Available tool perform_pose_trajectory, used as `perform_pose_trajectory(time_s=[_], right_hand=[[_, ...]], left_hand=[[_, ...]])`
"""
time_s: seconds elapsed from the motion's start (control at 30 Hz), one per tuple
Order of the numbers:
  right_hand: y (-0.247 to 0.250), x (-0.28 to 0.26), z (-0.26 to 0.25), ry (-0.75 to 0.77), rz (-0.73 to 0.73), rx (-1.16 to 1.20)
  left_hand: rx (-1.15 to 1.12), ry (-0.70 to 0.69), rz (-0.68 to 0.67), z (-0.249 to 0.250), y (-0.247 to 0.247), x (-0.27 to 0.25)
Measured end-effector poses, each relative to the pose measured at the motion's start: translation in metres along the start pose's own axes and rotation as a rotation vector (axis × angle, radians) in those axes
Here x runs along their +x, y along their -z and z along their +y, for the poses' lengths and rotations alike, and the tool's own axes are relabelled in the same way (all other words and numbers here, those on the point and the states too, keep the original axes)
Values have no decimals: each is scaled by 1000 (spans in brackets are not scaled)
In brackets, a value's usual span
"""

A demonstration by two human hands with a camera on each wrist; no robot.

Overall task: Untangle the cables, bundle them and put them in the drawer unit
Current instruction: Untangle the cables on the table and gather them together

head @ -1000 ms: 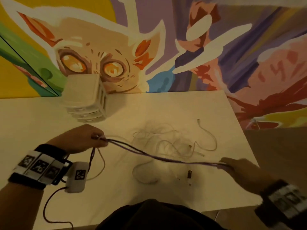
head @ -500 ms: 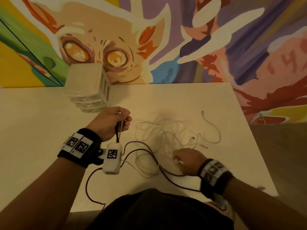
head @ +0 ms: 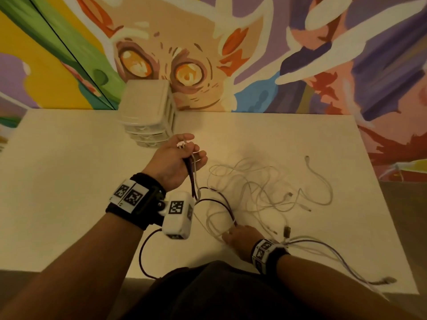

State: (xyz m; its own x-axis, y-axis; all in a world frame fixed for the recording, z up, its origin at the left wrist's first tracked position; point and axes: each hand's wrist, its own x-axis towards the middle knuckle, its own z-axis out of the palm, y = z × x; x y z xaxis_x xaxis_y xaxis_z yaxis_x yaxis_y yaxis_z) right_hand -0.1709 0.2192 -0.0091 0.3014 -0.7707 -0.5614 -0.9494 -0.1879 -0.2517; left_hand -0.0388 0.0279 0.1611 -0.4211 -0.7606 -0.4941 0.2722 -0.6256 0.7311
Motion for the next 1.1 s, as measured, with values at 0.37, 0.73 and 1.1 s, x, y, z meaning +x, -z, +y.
perform_pose_trajectory(time_s=[0.37, 0.73, 1.1], right_hand=[[88, -55, 21, -72, 317, 556], [260, -122, 13, 379, 835, 1100], [218, -46, 12, -134, 1085, 856]], left_hand=[[32, -29, -131, 2, 2, 12], [77, 31, -390, 0, -28, -14], [53, -29, -407, -9, -48, -24]])
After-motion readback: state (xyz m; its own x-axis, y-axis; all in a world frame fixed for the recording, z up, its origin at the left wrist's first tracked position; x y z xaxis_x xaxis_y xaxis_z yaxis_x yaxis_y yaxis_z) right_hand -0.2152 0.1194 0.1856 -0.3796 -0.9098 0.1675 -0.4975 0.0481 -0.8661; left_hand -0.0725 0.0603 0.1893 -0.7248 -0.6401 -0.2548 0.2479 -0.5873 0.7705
